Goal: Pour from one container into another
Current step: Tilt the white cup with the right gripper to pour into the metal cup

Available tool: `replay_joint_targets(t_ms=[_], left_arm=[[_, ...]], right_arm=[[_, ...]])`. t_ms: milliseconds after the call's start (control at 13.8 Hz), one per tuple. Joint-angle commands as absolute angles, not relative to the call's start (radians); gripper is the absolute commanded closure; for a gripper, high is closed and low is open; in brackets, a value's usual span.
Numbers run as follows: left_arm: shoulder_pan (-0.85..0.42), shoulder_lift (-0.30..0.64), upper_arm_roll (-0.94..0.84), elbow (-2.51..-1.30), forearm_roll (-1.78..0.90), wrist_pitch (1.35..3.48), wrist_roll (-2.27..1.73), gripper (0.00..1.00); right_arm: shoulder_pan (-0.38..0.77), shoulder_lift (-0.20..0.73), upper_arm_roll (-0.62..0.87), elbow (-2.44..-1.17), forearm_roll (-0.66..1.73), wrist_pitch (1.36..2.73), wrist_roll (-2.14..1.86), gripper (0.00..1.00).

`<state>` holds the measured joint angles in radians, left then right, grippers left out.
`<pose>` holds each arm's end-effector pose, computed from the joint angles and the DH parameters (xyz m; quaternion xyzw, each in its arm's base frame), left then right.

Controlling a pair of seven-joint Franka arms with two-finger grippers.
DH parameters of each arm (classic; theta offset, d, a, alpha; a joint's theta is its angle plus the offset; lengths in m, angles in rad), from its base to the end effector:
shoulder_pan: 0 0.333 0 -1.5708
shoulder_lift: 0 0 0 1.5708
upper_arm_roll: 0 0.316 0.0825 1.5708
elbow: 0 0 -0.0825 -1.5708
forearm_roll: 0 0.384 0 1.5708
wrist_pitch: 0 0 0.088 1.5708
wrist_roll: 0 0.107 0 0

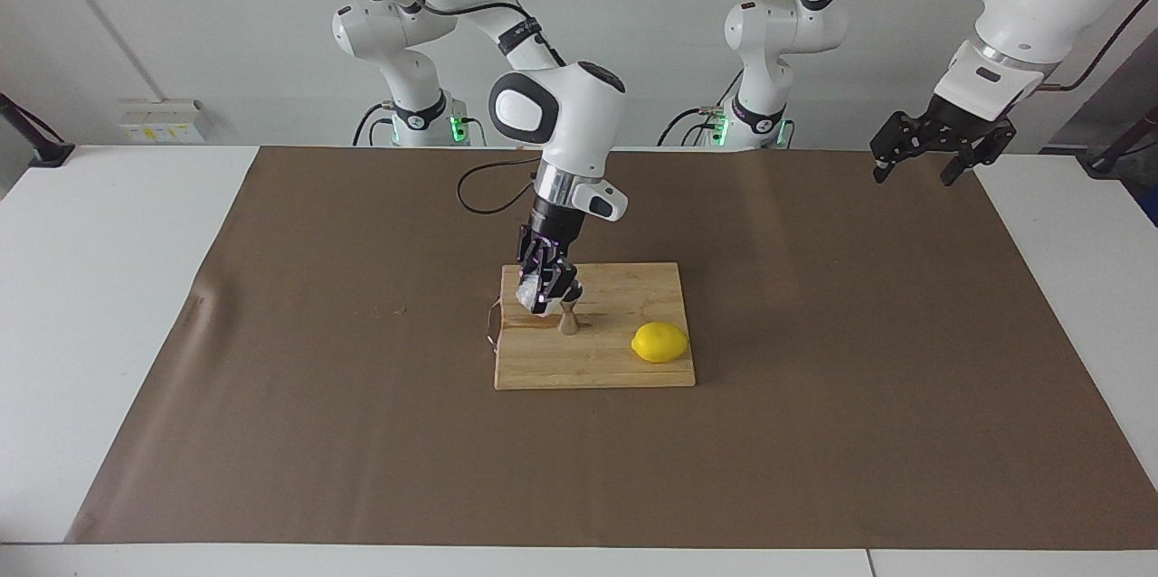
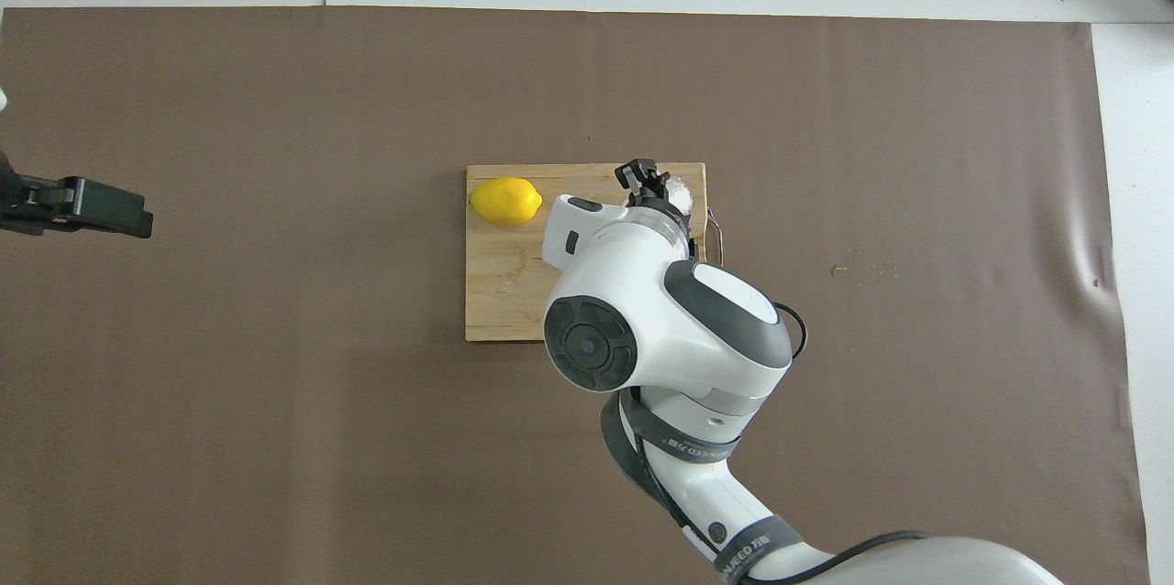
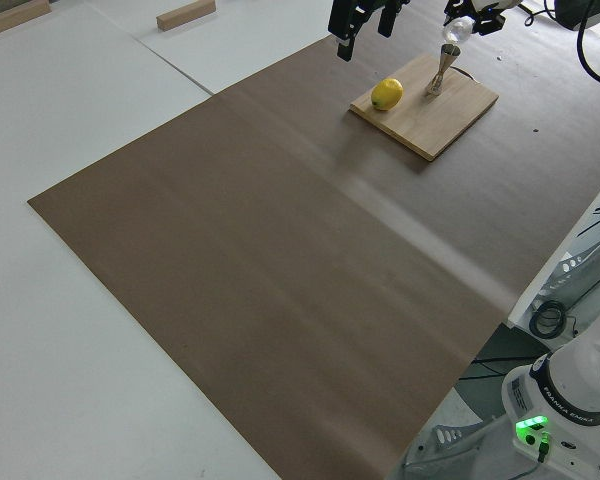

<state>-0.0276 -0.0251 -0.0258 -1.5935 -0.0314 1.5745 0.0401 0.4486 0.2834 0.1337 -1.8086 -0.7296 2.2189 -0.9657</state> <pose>0.5460 -0.0327 0.6280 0.9988 -0.0467 0.0029 0.0154 0.5549 0.3323 0.4065 0.5360 0.7937 0.0087 0.2874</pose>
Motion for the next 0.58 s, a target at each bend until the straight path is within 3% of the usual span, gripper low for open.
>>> replay_joint_targets(t_ms=[0, 508], left_arm=[[-0.023, -0.043, -0.026, -1.611, -0.037, 1.566, 0.046, 0.00], [-0.023, -0.043, -0.026, -1.611, -0.038, 1.566, 0.046, 0.00]], right_arm=[[0.420, 0.264, 0.143, -1.821, -0.661, 2.237, -0.968, 0.69], [0.408, 0.238, 0.141, -1.810, -0.487, 2.237, -0.973, 0.69]])
